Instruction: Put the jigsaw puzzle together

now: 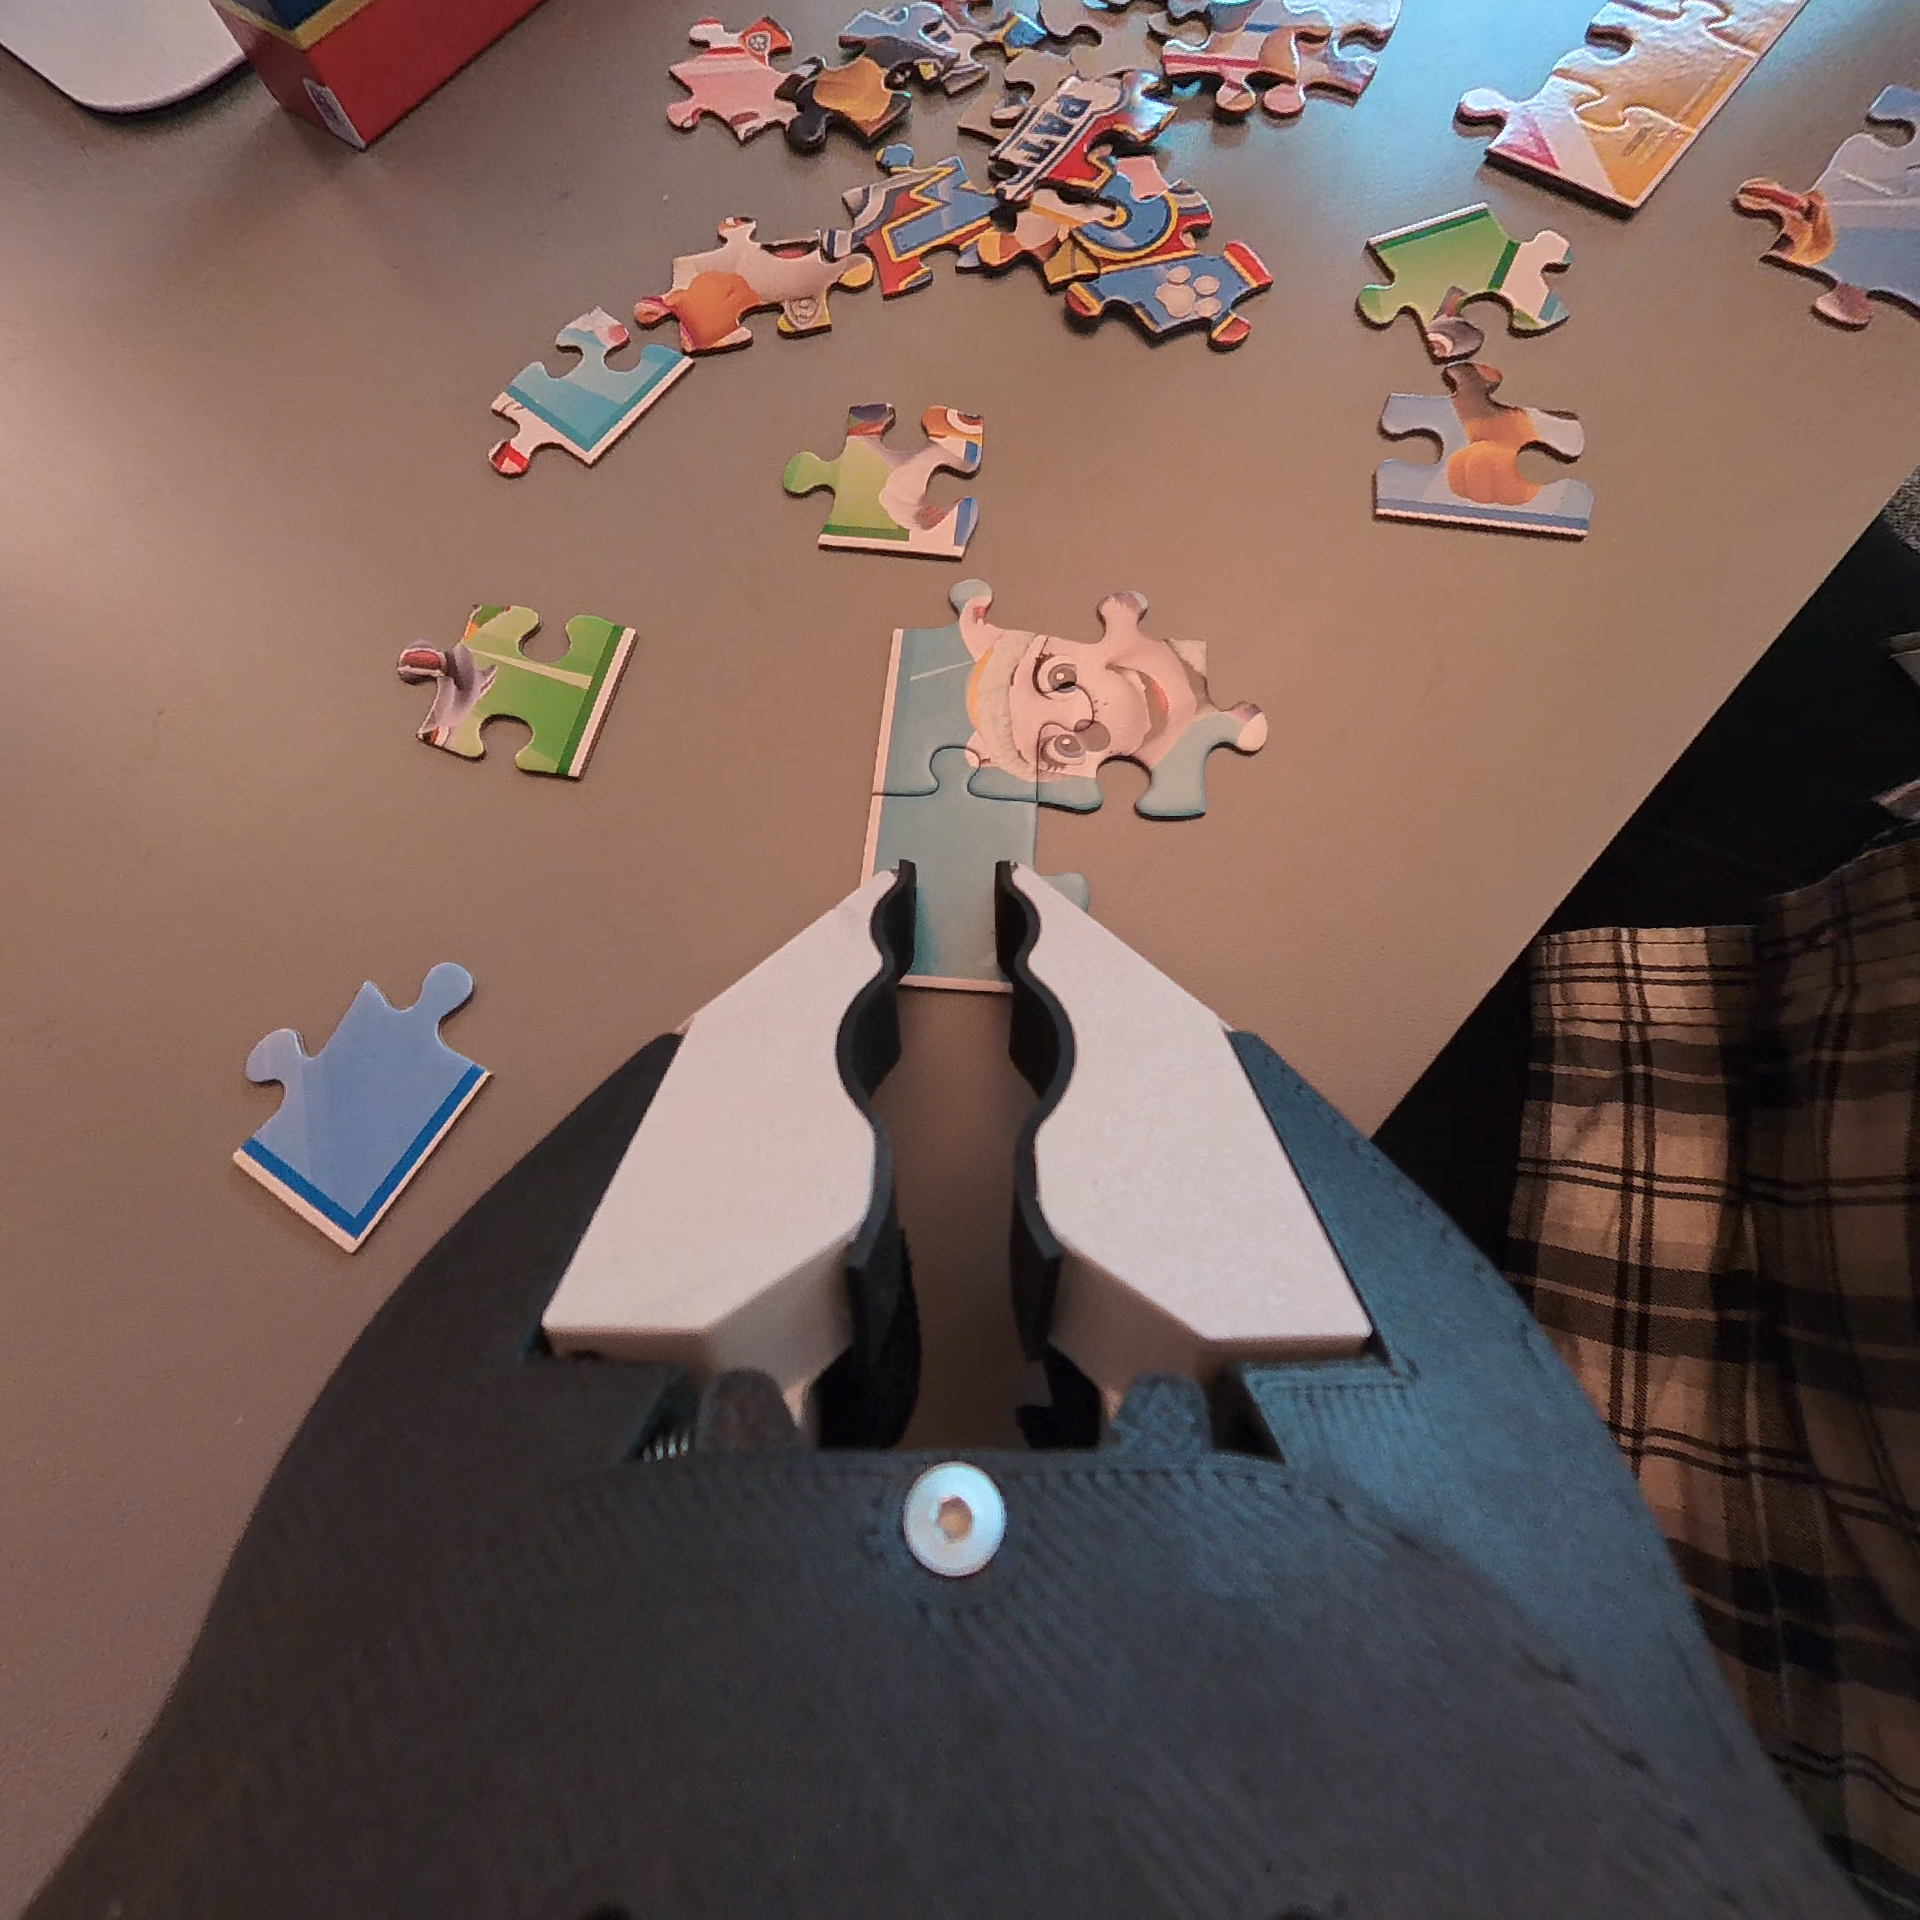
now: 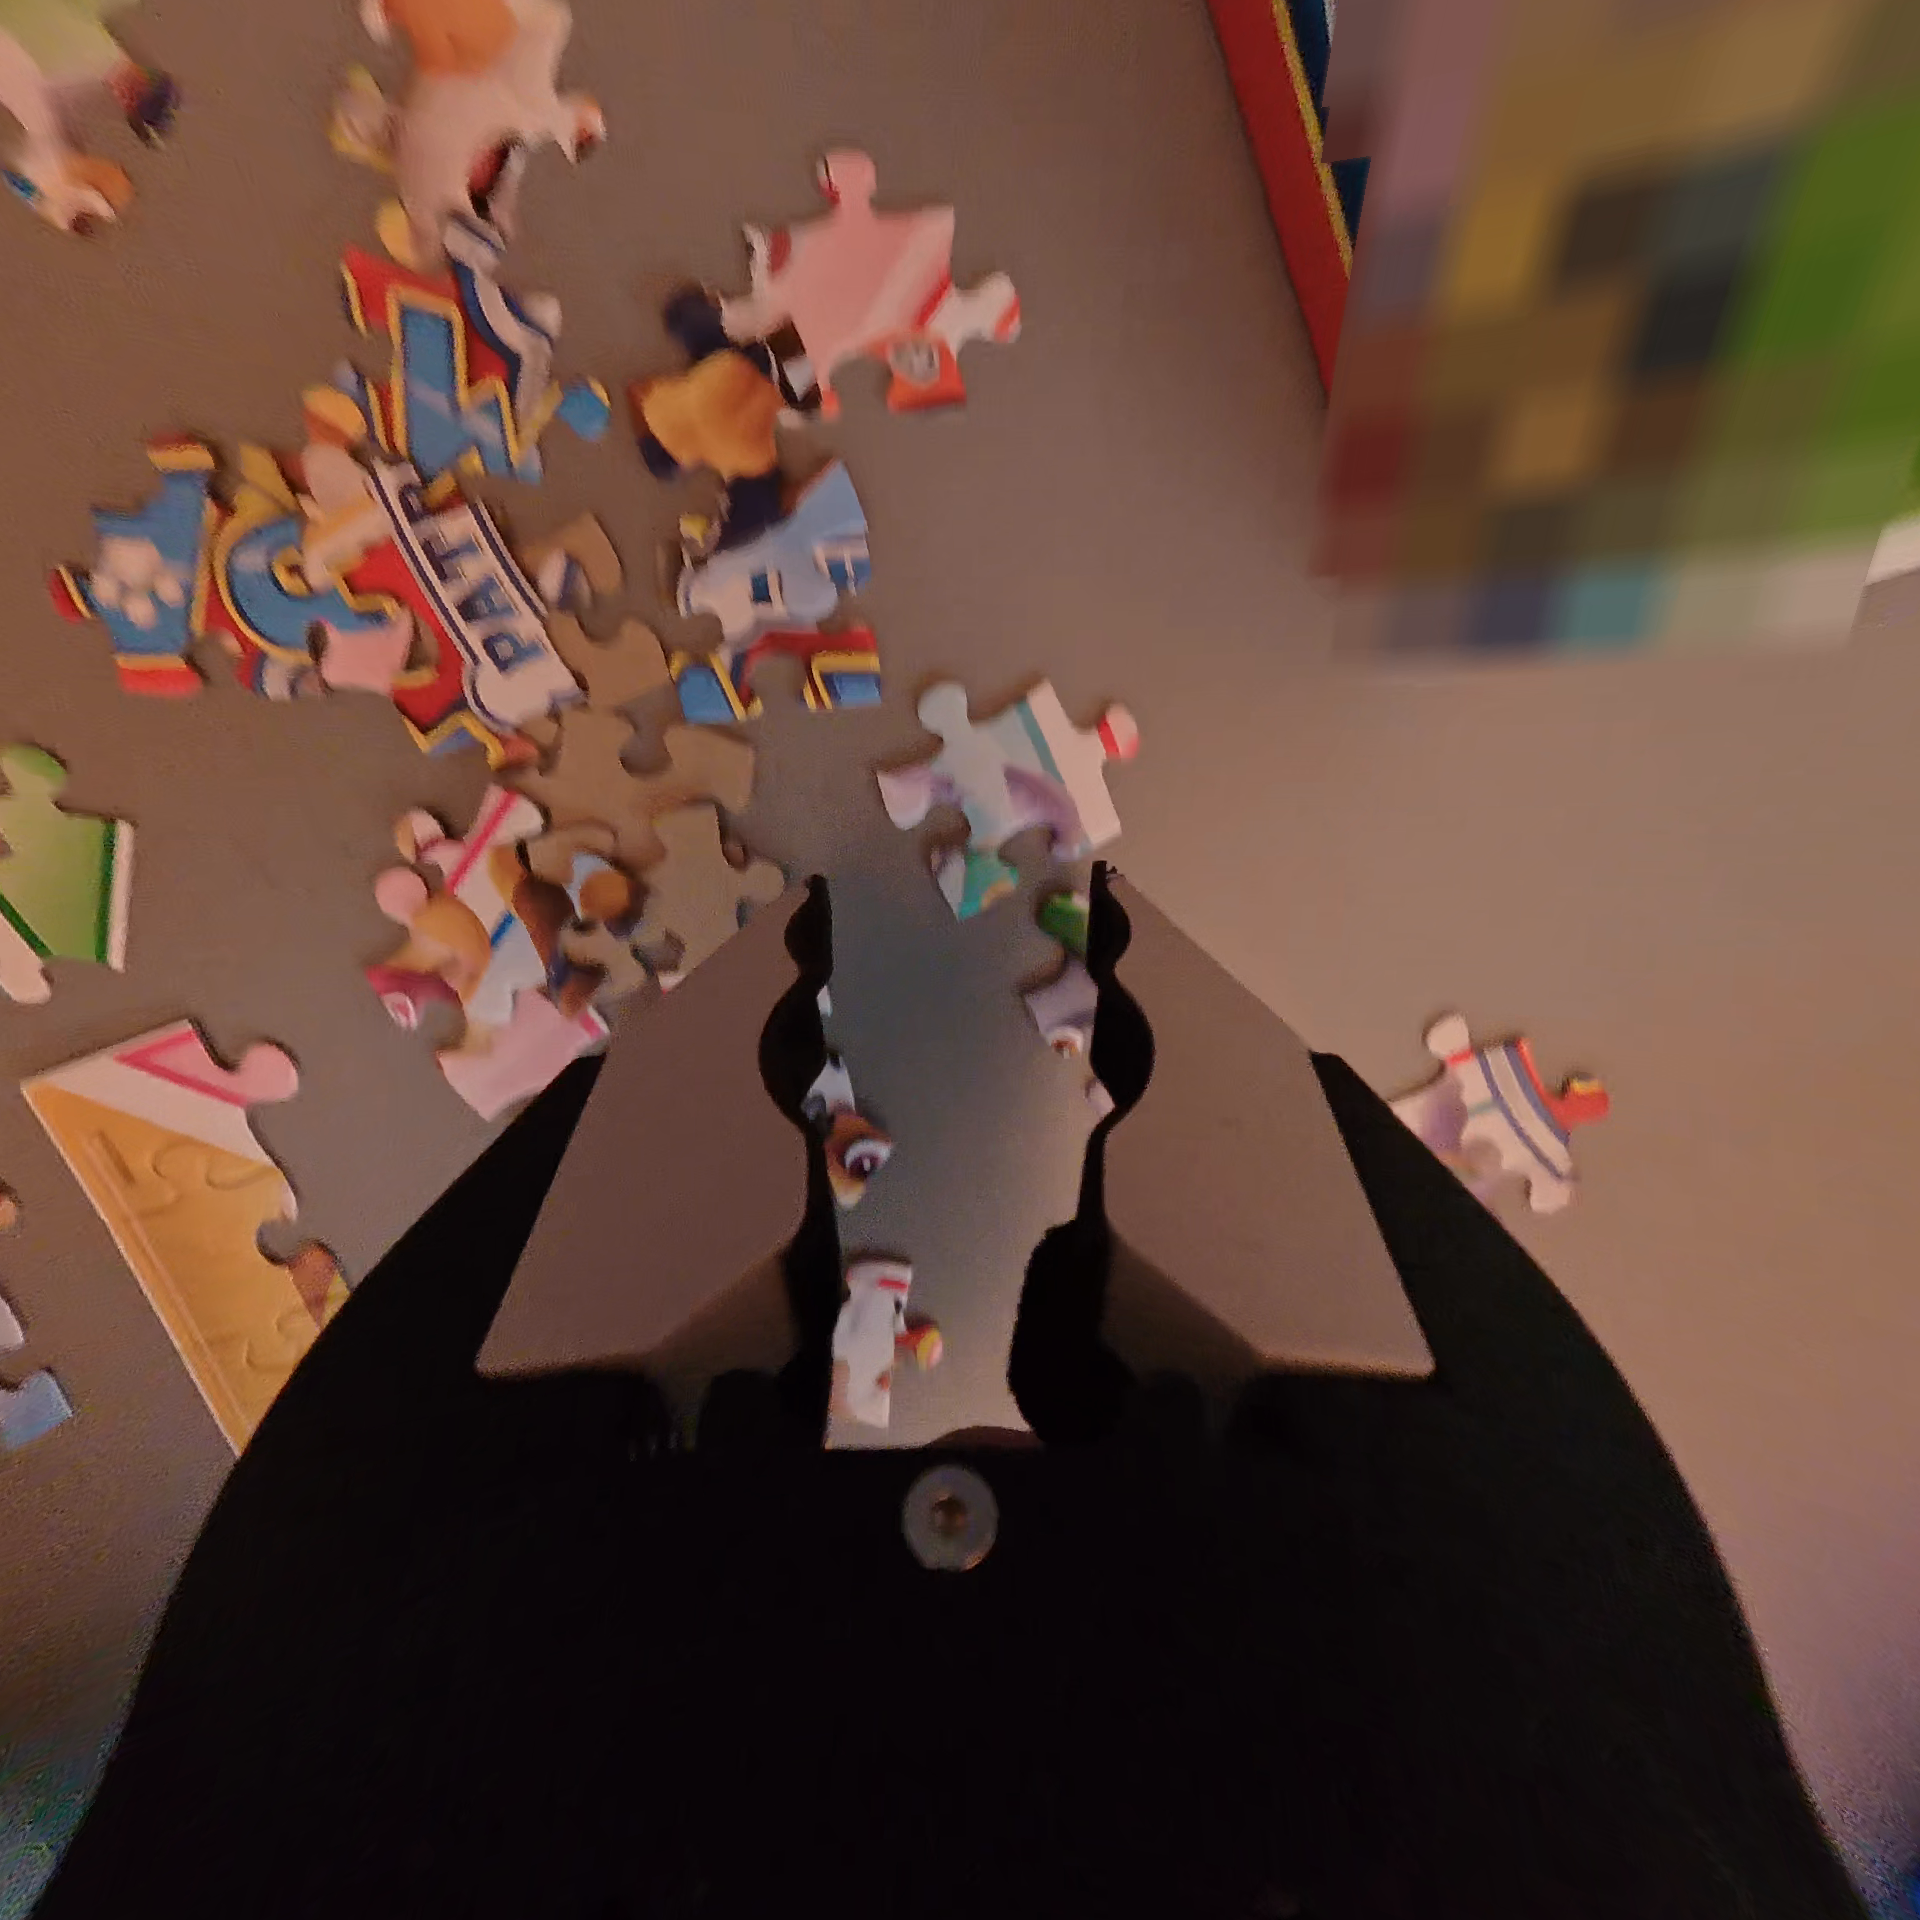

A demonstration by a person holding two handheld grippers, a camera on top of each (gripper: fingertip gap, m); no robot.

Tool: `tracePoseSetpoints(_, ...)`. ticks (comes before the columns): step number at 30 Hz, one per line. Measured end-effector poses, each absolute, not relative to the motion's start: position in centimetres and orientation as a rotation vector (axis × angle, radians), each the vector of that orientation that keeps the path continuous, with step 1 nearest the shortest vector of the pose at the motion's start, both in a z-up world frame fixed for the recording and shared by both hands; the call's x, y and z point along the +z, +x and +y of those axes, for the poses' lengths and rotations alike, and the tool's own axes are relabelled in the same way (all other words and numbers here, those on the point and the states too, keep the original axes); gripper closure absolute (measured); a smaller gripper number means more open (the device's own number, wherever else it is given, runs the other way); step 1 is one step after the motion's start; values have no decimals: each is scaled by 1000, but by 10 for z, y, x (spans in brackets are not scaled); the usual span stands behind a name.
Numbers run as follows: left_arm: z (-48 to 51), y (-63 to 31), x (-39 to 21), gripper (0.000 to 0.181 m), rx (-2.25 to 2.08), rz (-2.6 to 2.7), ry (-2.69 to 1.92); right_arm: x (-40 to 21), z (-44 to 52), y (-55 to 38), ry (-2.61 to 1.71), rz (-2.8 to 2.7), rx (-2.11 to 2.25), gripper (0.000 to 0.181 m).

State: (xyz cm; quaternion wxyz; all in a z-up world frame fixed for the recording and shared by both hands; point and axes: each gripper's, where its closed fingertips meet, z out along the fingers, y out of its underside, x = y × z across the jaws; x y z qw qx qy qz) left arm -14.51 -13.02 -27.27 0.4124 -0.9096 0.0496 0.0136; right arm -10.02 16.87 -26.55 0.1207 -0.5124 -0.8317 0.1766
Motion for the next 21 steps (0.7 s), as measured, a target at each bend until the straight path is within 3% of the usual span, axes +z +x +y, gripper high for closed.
tracePoseSetpoints(10,-130,-145,-273,167,29,128,-2288,-273,169,-40,-1513,-2563,481,136)
tracePoseSetpoints(17,-130,-145,-273,167,38,129,-2287,-273,159,-36,-1502,-2554,567,177)
tracePoseSetpoints(21,-130,-145,-273,168,38,129,-2288,-258,157,-51,-1456,-2479,550,161)
